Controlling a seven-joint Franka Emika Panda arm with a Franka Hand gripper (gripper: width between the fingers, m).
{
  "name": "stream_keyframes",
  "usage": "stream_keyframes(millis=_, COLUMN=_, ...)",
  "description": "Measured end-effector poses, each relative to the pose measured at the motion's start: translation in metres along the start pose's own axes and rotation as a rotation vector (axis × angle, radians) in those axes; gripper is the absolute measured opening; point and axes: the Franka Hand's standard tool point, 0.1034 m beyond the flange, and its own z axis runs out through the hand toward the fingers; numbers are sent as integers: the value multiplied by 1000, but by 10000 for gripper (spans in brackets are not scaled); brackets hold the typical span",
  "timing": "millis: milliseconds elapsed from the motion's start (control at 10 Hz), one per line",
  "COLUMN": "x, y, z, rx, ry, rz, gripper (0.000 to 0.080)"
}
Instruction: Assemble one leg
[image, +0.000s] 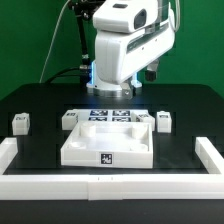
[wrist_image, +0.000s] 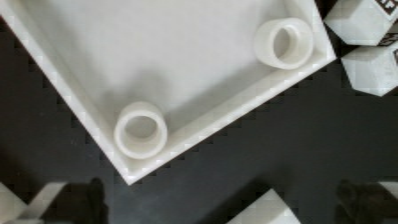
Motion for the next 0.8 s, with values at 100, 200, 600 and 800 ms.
stream_keyframes(millis=100, x=0, y=0, z=0, rx=0, ry=0, rz=0, gripper=650)
stream_keyframes(millis=200, x=0, y=0, z=0, rx=0, ry=0, rz=0, gripper=650)
stream_keyframes(millis=600, x=0, y=0, z=1, rx=0, ry=-1, rz=0, gripper=650)
stream_keyframes(millis=800, x=0, y=0, z=1, rx=1, ry=-1, rz=0, gripper=650)
